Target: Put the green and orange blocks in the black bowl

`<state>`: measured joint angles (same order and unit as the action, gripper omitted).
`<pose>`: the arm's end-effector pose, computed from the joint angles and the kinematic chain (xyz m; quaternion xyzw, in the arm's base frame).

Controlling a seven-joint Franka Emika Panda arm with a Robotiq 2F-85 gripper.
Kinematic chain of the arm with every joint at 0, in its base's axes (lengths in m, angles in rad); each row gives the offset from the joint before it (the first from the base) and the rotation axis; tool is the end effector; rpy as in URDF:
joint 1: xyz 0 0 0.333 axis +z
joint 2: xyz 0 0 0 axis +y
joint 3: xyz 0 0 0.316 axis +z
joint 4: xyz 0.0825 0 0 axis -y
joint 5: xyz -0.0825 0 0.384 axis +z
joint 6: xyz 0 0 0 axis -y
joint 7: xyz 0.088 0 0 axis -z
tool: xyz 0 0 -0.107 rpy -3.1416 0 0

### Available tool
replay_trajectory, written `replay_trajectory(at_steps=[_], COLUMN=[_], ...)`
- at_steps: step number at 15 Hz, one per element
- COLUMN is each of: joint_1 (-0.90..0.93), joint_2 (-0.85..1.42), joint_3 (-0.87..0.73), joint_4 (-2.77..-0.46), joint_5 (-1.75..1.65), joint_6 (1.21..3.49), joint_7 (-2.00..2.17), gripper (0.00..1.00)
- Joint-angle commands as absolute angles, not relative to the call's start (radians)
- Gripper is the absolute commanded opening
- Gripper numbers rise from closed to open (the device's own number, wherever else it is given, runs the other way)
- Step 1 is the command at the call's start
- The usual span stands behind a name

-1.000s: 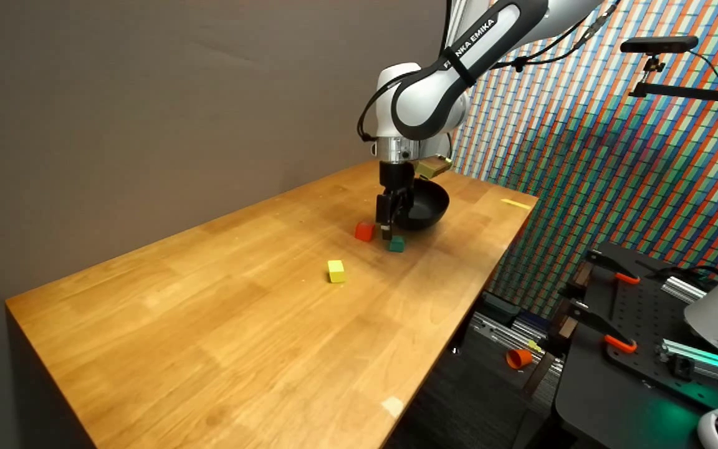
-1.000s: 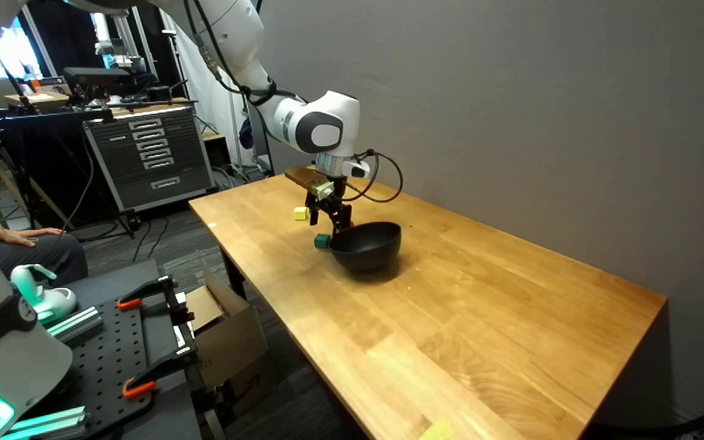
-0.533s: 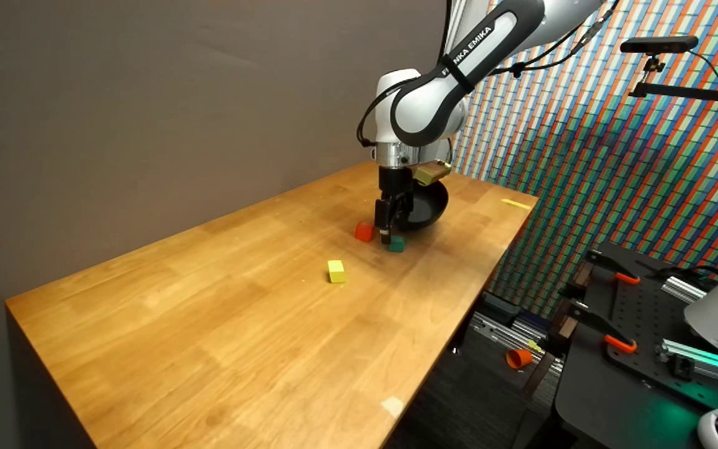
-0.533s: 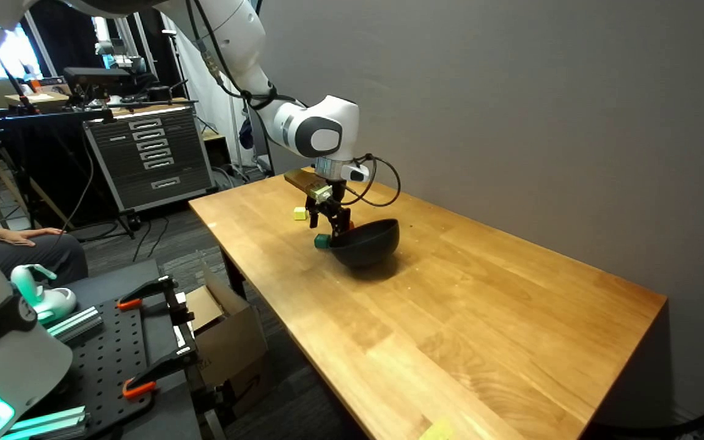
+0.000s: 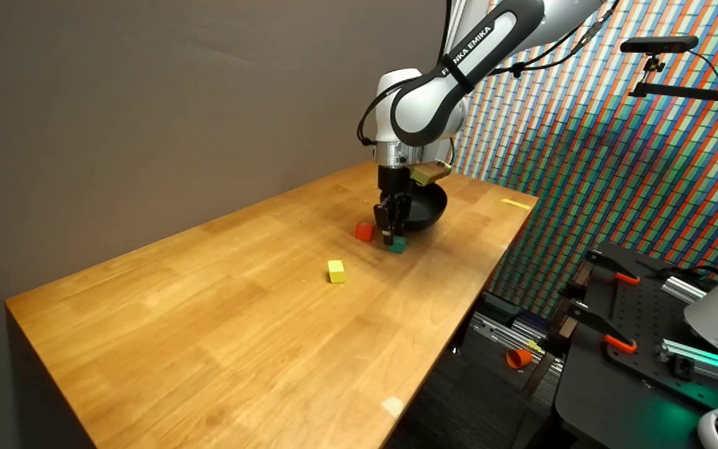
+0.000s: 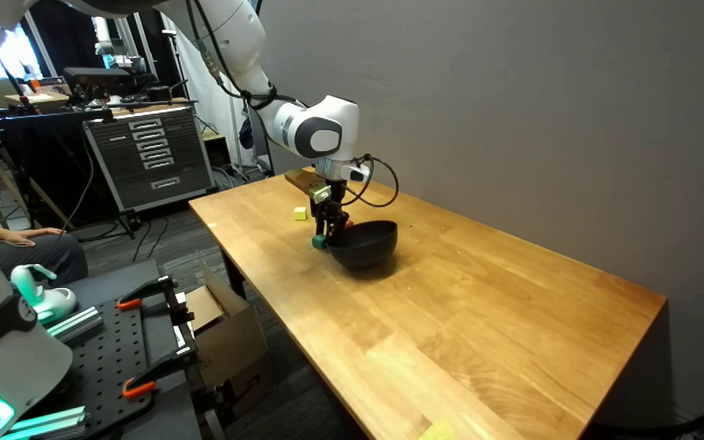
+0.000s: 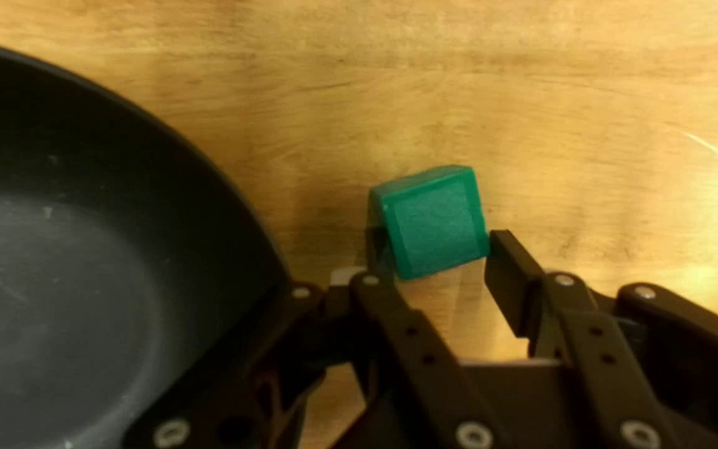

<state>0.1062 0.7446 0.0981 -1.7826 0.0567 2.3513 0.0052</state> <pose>0.6194 0.1266 0.1245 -0.9926 -0.0674 0.0916 0.0432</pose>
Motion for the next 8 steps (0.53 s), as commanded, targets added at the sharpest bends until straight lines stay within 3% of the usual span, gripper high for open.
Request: replay_trajectory(at_steps=[1,8], joint_1=[0.101,0.104], joint_2=[0.743,0.693], joint_3=[0.101,0.093], joint_4=[-1.786,-1.806], joint_5=[0.077,0.079], joint_6=[2.382,2.365], joint_7=[0.023,0.070], gripper=[0.16,0.18])
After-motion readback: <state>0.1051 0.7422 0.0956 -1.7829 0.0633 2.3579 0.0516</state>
